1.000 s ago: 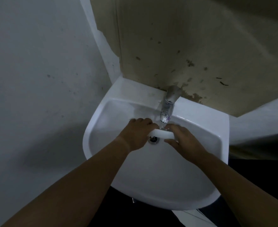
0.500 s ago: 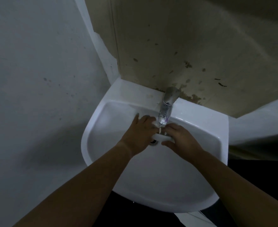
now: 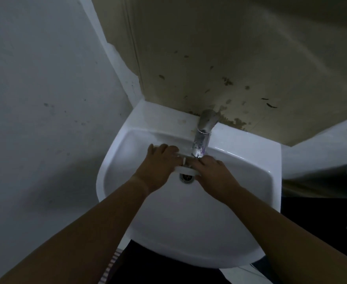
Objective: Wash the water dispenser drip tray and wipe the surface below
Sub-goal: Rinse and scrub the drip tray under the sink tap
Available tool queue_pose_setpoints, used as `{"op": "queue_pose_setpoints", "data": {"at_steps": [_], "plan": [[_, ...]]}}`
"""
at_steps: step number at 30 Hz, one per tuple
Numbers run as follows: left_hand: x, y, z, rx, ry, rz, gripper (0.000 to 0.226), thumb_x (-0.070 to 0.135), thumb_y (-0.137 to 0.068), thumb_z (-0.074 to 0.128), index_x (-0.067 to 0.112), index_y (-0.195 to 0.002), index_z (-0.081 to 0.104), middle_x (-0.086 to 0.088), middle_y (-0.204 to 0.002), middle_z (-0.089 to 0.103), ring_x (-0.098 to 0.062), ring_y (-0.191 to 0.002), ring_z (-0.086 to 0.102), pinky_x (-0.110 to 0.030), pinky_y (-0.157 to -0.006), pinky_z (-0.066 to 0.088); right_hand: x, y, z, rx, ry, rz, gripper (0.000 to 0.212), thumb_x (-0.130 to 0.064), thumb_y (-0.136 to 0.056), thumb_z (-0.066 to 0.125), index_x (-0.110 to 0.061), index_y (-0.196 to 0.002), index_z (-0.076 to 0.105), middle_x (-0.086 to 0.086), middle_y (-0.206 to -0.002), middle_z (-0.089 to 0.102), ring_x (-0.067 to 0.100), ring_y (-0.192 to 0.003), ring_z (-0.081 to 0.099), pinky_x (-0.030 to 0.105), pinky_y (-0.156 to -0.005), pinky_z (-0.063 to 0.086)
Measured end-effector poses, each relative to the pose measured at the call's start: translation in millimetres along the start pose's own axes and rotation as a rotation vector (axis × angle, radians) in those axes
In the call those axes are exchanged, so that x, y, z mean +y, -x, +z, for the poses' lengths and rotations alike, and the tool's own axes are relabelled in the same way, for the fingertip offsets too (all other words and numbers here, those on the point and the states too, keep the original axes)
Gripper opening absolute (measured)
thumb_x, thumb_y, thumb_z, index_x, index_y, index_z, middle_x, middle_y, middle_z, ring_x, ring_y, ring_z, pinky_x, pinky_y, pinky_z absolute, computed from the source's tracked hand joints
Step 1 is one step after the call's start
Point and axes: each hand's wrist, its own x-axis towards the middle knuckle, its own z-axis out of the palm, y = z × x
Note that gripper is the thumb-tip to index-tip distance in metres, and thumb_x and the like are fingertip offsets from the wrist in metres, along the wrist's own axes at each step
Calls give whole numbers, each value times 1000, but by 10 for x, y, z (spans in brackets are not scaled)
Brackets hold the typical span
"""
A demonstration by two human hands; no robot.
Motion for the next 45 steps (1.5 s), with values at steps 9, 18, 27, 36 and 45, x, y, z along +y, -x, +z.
{"op": "queue_pose_setpoints", "data": {"at_steps": [9, 18, 27, 36, 45], "plan": [[-44, 84, 45, -11, 60, 1, 36, 18, -77, 72, 30, -109, 61, -3, -131, 56, -31, -114, 55, -59, -95, 41, 114, 117, 14, 4, -88, -32, 51, -16, -84, 70, -9, -132, 50, 15, -132, 57, 29, -116, 56, 35, -96, 46], [-19, 70, 75, 19, 61, 15, 36, 18, -77, 71, 31, -109, 61, -4, -131, 56, -32, -115, 55, -60, -98, 39, 156, 130, -36, 8, -69, 85, 40, -28, -81, 73, -14, -116, 58, 7, -119, 62, 31, -107, 59, 40, -79, 52], [-229, 194, 94, 11, 319, -194, 38, 30, -82, 70, 17, -113, 53, -12, -146, 45, -34, -136, 41, -54, -101, 45, 166, 52, -93, 83, -146, -53, 26, -14, -84, 72, -12, -109, 68, 12, -118, 64, 32, -109, 56, 38, -92, 48], [-482, 470, 29, 40, 301, -201, 31, 18, -75, 79, 11, -102, 67, -13, -122, 60, -35, -106, 59, -42, -83, 55, -88, -22, -142, 11, -264, 176, 35, -34, -78, 77, -18, -106, 63, 3, -108, 66, 25, -98, 62, 34, -75, 48], [-470, 486, -90, 56, 328, -181, 21, 14, -79, 77, 7, -96, 68, -15, -124, 63, -34, -107, 61, -40, -89, 51, -120, -35, -199, 23, -167, 204, 40, -37, -82, 75, -21, -118, 66, 5, -116, 67, 27, -103, 64, 36, -83, 50]]}}
